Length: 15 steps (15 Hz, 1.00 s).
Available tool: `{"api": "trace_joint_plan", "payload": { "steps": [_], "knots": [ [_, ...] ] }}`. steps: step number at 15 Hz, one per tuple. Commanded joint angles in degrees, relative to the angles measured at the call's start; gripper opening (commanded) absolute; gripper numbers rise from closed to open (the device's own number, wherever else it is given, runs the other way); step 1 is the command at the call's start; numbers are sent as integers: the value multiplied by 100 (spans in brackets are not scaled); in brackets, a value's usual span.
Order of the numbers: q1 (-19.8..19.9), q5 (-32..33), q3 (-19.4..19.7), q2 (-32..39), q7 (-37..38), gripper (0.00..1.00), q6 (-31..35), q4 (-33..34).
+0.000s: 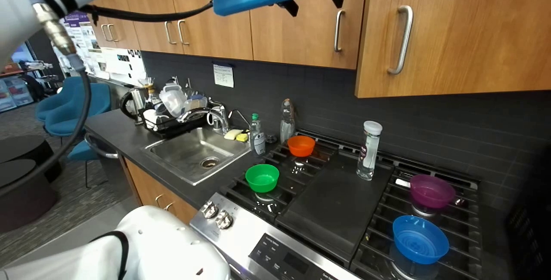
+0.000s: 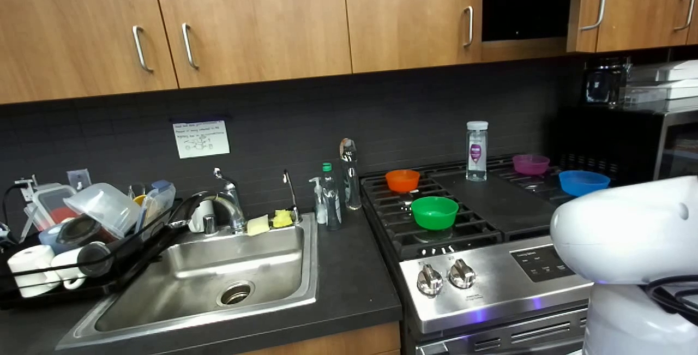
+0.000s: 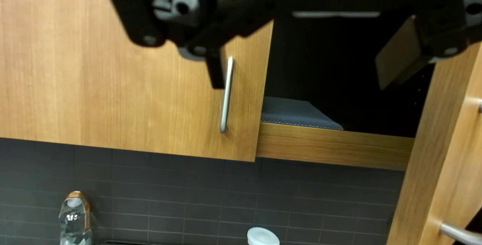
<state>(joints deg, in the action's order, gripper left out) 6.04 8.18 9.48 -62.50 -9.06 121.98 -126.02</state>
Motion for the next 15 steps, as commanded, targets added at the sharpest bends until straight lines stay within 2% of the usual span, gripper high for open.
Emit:
{"api": "trace_joint_plan", "payload": {
  "steps": [1, 3, 5, 12, 15],
  "knots": [
    [-74, 328, -18, 468, -348, 100, 128, 200],
    [-72, 547, 40, 641, -583, 100, 118, 196],
    [3, 699, -114, 387, -591, 100, 8, 4],
    [64, 1117, -242, 437, -450, 100, 542, -336],
    [55, 1177, -301, 352, -481, 100, 529, -435]
  ]
}}
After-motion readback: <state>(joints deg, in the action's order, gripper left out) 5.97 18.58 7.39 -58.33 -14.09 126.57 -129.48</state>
